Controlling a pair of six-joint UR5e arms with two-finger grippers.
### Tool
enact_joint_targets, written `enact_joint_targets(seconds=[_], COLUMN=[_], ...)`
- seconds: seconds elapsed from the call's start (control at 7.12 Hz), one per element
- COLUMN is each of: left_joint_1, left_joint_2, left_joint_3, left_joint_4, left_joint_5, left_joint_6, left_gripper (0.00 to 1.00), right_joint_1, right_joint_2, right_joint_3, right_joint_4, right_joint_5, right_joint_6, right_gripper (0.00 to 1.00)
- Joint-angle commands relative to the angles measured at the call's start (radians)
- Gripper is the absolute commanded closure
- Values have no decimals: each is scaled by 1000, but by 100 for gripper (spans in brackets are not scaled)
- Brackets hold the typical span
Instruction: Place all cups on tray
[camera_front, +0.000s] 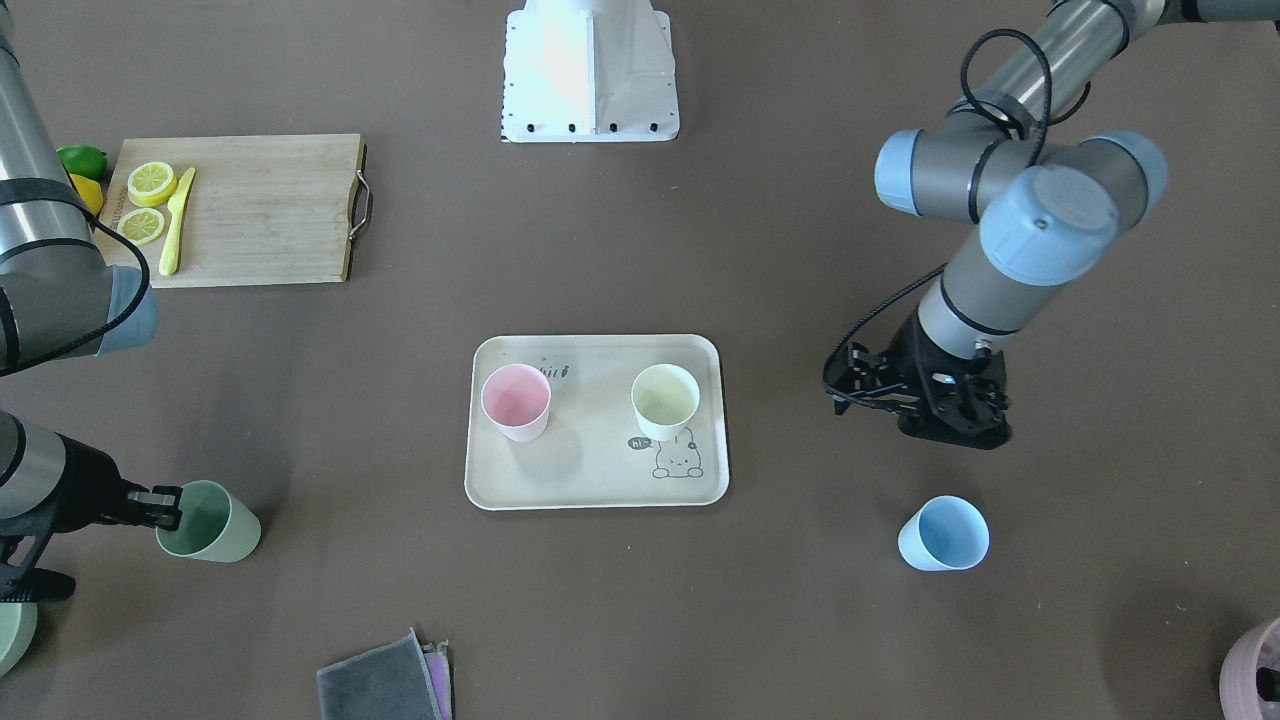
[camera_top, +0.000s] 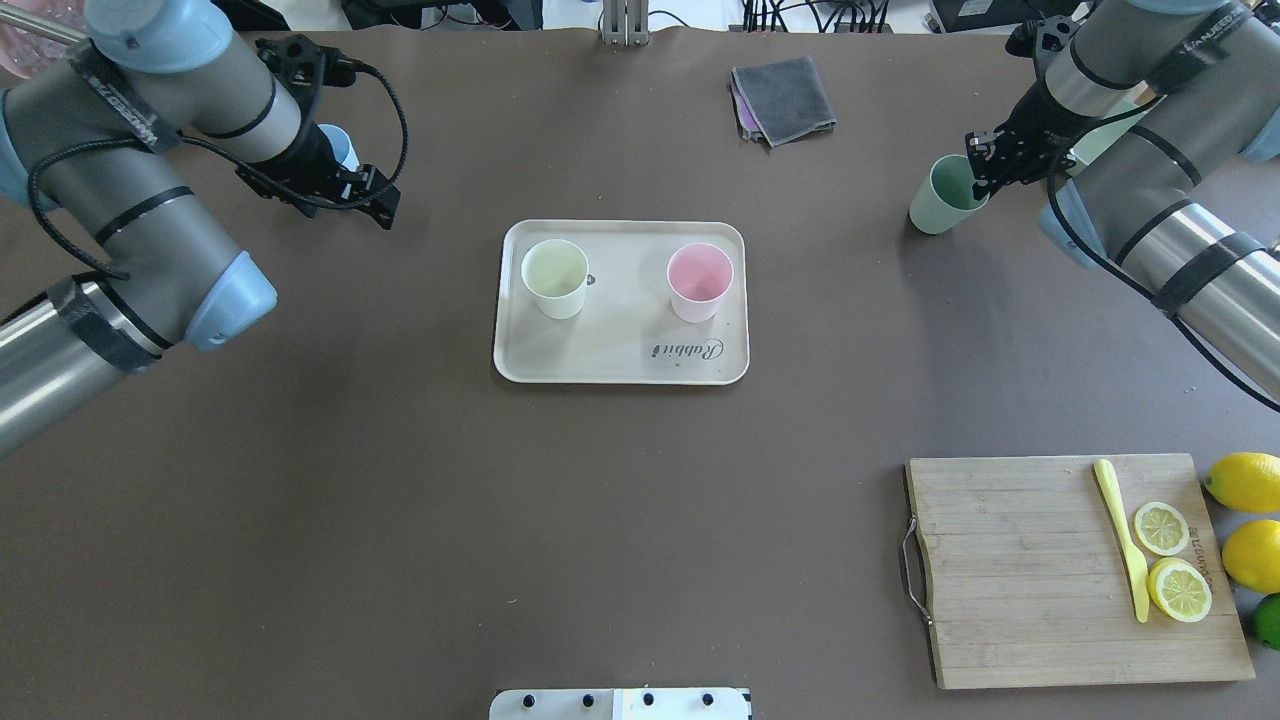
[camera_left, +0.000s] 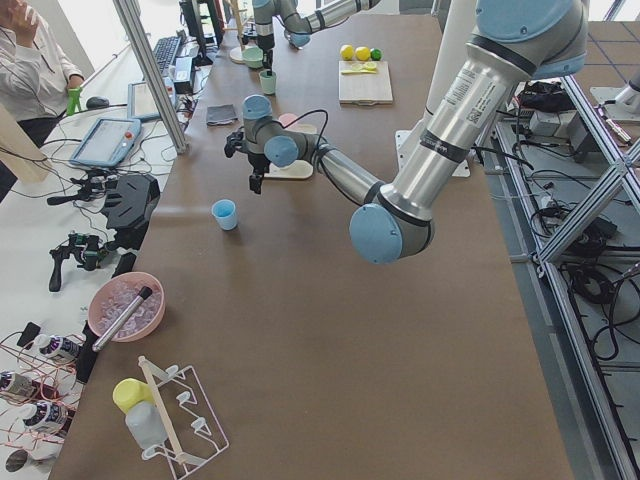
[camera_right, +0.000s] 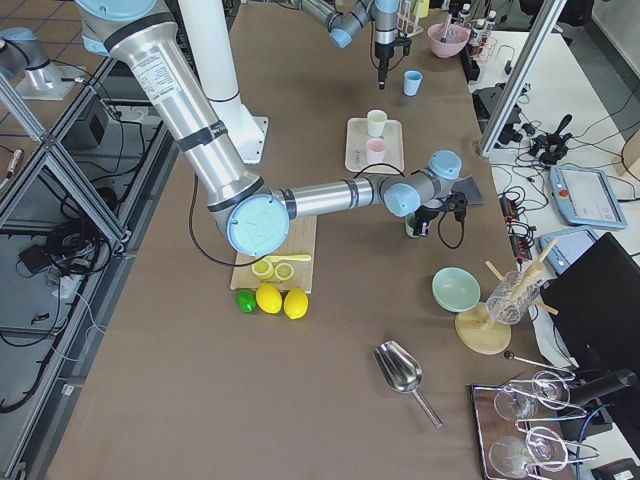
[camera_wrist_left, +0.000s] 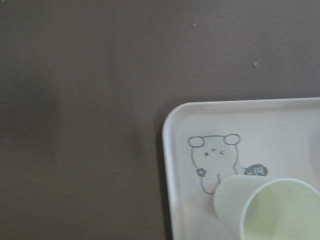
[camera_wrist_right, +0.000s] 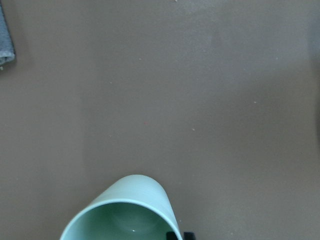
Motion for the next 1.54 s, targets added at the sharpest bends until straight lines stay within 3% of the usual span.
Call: enact_joint_targets(seconds=[0.0,0.42,1.12,1.26,1.4], left_joint_1=[-86,-88,-94,-94,-96], left_joint_2=[5,-90,-145,-145,-151], left_joint_3=[119,292,411,411,418], left_joint_4=[-10,-112,-168,-168,-168], left_joint_5=[-7,-7,1,1,1], left_joint_6=[75,-4,4,2,1], left_gripper=[3,3,9,14,30], right_joint_1=[-1,-116,-216,-225,-231], right_joint_2=[65,186,208,216,216], right_joint_3=[39,36,47,47,47], right_joint_4=[-7,-1,4,4,4], right_joint_5=[28,8,-40,-40,-43], right_joint_6=[86,264,321,329,329], right_gripper=[100,100,100,100,100])
